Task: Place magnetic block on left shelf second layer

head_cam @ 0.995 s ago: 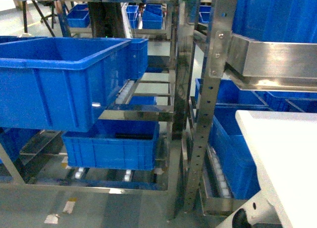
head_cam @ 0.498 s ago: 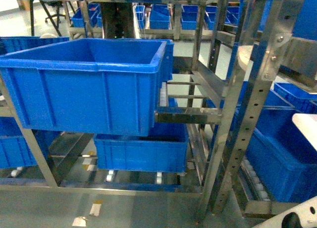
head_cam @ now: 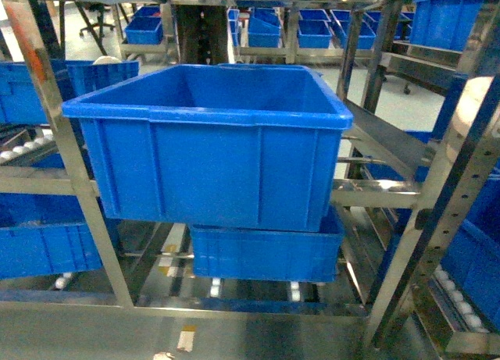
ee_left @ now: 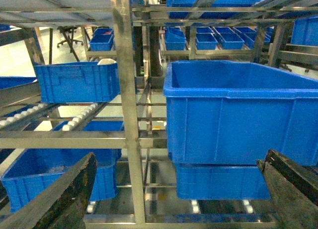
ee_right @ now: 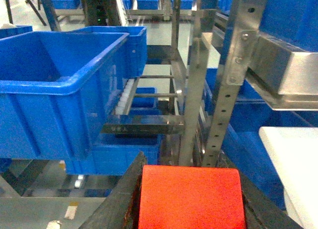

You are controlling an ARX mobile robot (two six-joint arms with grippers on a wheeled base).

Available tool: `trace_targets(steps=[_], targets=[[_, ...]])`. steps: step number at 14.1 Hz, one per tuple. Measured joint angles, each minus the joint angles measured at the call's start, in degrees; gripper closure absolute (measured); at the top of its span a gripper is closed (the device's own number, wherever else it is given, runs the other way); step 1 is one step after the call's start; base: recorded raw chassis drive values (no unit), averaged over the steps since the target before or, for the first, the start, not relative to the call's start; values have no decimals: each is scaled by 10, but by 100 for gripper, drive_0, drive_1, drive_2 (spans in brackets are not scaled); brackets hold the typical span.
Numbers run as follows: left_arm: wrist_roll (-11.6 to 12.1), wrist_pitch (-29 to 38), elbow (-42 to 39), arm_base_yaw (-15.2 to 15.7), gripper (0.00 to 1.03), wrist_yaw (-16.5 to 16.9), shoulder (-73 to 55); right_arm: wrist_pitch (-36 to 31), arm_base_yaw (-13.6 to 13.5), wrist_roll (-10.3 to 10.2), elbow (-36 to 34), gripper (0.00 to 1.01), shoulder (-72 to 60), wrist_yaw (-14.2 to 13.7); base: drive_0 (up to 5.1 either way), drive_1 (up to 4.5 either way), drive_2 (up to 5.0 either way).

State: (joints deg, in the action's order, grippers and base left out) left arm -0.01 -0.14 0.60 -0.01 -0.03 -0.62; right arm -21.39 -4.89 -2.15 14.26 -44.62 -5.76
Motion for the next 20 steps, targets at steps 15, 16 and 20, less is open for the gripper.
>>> trace_targets(steps=[15,16,20], targets=[[0,0,0,0,5,-1,0,0,0,0,0,68,1,1,-291,234,57],[0,0,0,0,5,-1,0,0,0,0,0,68,1,1,-9,424,-442],[0,0,0,0,5,0,0,0,0,0,0,68,1,1,4,437,-429]])
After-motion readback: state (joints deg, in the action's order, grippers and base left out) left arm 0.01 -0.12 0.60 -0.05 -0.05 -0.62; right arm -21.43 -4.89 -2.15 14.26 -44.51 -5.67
